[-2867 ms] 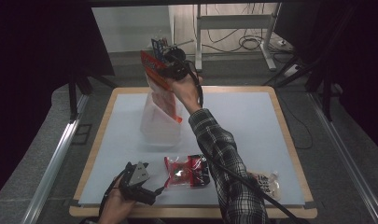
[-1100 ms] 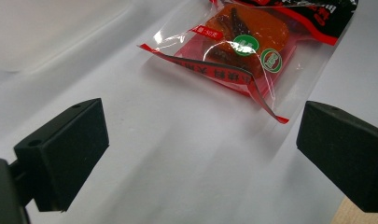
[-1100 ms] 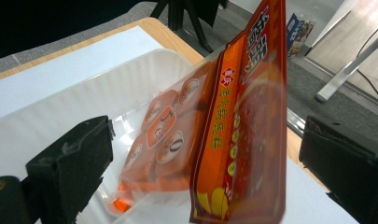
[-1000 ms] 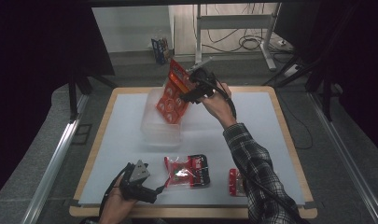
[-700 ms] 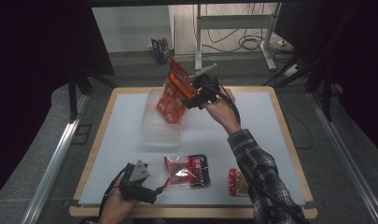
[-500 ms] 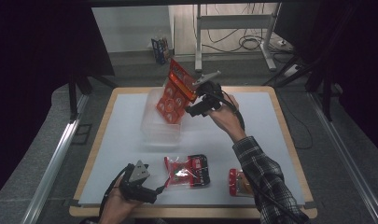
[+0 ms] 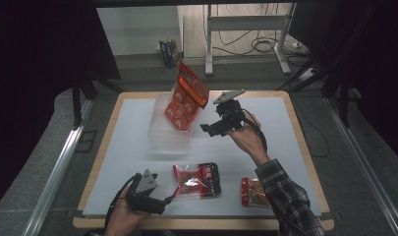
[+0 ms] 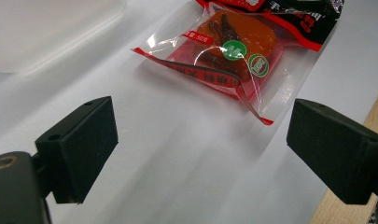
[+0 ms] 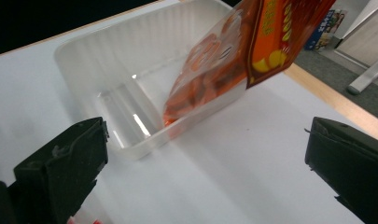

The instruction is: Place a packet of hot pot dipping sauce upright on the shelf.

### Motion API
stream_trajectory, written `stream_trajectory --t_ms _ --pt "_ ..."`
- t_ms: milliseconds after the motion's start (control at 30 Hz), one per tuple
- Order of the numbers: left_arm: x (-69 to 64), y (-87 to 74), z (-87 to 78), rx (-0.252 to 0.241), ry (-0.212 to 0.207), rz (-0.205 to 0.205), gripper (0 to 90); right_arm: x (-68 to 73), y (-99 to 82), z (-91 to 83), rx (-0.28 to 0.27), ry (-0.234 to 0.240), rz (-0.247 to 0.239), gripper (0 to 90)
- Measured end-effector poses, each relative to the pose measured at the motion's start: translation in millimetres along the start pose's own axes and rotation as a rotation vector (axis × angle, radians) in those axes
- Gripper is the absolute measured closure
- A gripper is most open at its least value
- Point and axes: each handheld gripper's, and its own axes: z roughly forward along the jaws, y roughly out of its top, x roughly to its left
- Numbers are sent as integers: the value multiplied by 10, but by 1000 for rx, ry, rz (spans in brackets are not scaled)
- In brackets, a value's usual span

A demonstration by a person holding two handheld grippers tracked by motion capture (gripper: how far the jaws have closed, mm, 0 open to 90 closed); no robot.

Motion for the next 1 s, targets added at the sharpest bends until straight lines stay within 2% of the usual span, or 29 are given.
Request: stream_trajectory --t_ms 300,500,733,1000 --pt "-7 15 -6 -11 -3 1 127 97 -295 -96 -25 34 39 0" --pt "-12 26 -6 -22 -10 0 166 167 -528 -156 -40 56 40 0" --pt "-19 31 -22 -23 -18 9 200 211 -683 -196 -41 59 44 2" --pt "-15 35 -37 -42 -23 -2 252 281 -866 -285 -24 52 54 5"
